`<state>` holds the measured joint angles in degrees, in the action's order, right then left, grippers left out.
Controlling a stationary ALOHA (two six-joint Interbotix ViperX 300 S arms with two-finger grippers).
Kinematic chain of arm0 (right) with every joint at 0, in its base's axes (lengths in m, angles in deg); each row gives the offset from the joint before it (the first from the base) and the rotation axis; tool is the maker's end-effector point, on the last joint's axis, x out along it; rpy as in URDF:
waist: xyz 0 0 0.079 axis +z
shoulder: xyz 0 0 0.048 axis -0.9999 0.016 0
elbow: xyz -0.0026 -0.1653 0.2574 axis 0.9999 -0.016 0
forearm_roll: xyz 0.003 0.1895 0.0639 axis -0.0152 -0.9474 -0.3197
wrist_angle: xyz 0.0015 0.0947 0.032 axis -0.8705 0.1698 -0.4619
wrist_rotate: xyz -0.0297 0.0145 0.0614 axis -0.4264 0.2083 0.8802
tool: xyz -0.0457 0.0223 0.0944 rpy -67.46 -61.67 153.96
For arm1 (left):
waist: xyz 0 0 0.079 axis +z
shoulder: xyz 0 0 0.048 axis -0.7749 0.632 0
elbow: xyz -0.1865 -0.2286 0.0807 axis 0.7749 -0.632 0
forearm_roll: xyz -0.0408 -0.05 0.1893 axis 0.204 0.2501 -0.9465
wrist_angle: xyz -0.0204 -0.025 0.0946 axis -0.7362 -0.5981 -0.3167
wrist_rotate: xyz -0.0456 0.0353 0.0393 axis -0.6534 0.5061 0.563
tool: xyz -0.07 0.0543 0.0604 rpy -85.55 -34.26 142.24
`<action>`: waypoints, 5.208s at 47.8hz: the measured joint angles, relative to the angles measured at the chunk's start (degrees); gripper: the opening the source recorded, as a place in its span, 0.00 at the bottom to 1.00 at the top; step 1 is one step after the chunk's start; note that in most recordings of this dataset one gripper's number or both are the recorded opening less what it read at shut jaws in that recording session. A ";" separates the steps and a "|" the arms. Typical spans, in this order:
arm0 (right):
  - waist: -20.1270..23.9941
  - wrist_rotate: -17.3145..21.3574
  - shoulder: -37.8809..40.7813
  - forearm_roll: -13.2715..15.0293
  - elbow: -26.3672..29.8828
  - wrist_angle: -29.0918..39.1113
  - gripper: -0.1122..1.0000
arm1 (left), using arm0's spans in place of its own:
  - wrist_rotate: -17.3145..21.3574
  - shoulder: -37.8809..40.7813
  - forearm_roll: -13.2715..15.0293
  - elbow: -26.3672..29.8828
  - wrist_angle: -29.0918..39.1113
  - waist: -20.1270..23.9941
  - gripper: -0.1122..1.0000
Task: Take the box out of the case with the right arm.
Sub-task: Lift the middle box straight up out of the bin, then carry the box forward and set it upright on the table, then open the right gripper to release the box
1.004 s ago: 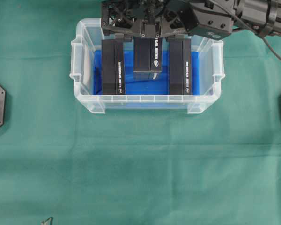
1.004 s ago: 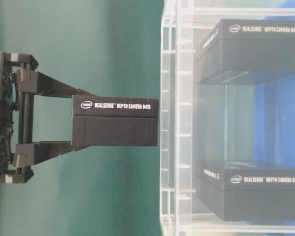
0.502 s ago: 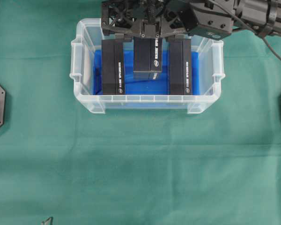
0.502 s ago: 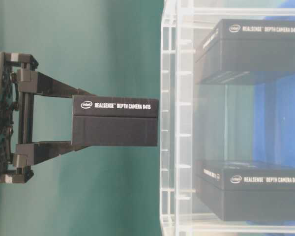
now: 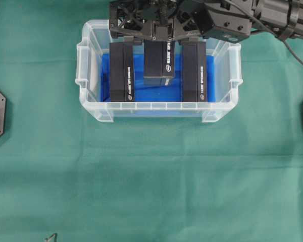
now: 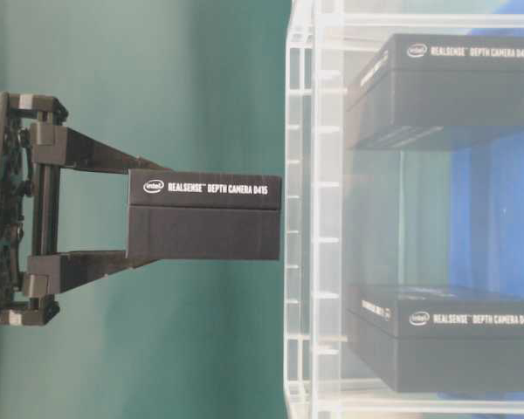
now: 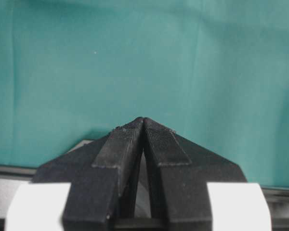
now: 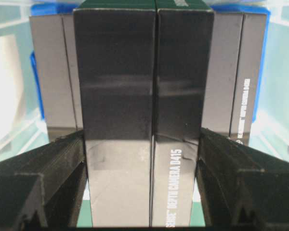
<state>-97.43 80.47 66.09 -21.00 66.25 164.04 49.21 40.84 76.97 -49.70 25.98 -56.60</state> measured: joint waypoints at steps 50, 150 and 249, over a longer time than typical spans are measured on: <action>18.11 13.89 0.00 -0.09 0.00 0.79 0.69 | 0.00 -0.09 0.00 0.00 1.58 -0.09 0.10; 22.32 22.68 1.32 -5.89 -32.17 -33.75 0.69 | 0.00 0.35 0.00 0.00 1.76 0.00 0.10; 22.85 21.88 -2.81 -0.53 -15.21 -6.24 0.88 | -0.09 0.35 0.00 0.00 1.67 0.00 0.10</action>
<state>-74.58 102.36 63.27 -21.53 51.05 157.80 49.13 41.20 76.97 -49.70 27.65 -56.60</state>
